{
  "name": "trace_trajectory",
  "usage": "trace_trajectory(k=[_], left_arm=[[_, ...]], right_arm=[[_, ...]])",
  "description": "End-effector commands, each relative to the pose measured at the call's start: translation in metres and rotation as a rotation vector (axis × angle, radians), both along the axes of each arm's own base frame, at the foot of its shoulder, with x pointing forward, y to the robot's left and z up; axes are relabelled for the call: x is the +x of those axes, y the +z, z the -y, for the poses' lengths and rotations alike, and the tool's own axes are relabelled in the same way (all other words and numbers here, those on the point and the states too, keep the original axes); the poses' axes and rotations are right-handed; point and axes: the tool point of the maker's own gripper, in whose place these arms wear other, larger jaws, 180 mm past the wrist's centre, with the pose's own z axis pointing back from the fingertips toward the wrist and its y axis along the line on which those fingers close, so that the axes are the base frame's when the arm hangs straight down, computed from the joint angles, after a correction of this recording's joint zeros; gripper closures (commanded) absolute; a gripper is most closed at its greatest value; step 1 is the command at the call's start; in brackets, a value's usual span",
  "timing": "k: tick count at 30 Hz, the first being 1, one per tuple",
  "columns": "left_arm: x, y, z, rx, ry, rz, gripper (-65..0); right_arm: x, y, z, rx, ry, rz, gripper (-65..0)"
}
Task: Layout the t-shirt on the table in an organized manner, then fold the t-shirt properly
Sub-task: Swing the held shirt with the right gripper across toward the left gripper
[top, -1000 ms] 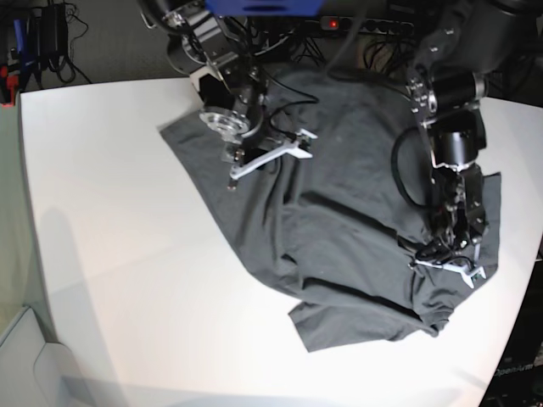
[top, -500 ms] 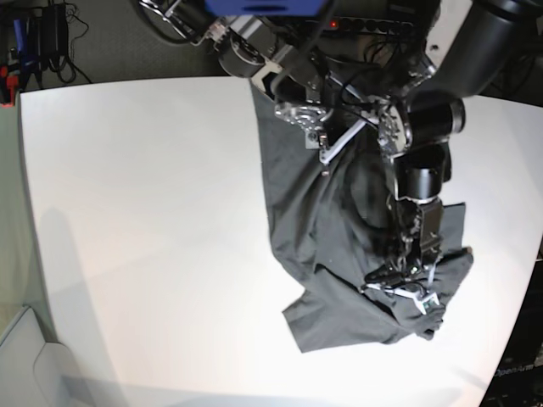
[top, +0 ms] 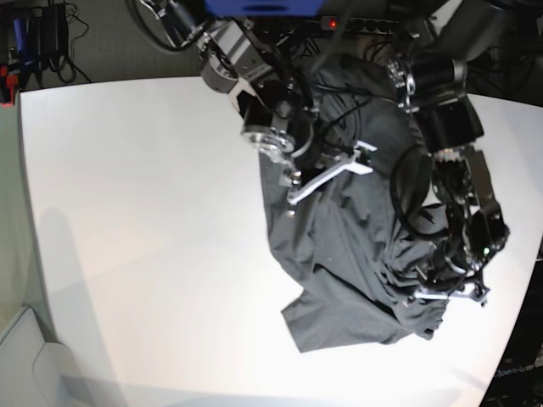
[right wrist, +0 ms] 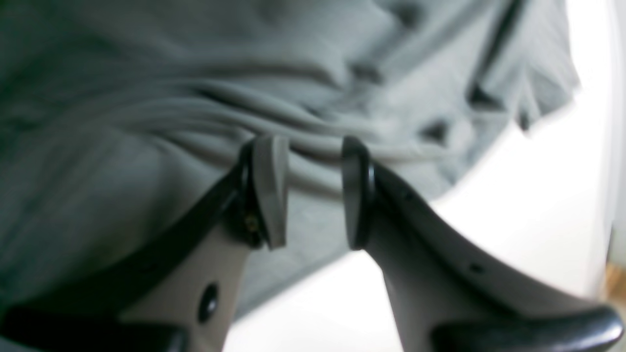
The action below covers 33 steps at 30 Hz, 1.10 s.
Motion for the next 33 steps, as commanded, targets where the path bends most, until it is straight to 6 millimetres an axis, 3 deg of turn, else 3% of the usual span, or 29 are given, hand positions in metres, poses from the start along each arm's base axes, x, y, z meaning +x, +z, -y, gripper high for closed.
trace_trajectory(k=[1, 7, 10, 14, 16, 22, 27, 33], left_arm=[[-0.005, 0.008, 0.006, -0.016, -0.022, 0.020, 0.0], [-0.078, -0.028, 0.013, 0.001, -0.046, -0.067, 0.0], [-0.107, -0.049, 0.011, 0.012, -0.046, -0.128, 0.0], [-0.134, -0.073, 0.018, 0.001, -0.061, -0.205, 0.0], [-0.143, -0.080, 0.027, -0.022, -0.065, -0.226, 0.0], [-0.152, -0.086, 0.040, -0.061, -0.085, -0.263, -0.3], [-0.150, -0.071, 0.048, -0.069, -0.101, -0.235, -0.3], [-0.154, -0.088, 0.045, -0.074, -0.092, -0.284, -0.1]], right_arm=[[0.014, 0.022, -0.006, 0.054, -0.009, 0.052, -19.9], [0.052, 0.039, 0.026, 0.031, -0.079, 0.127, -19.9], [0.068, 0.054, 0.027, 0.029, -0.079, 0.175, -19.2], [0.090, 0.071, 0.022, 0.027, -0.074, 0.219, -8.0], [0.103, 0.072, 0.015, 0.014, -0.069, 0.214, -0.4], [0.143, 0.047, 0.017, 0.049, -0.054, 0.122, 0.0], [0.166, 0.035, 0.007, 0.219, -0.053, -0.009, 0.0], [0.171, 0.020, 0.001, 0.409, -0.097, -0.148, 0.0]])
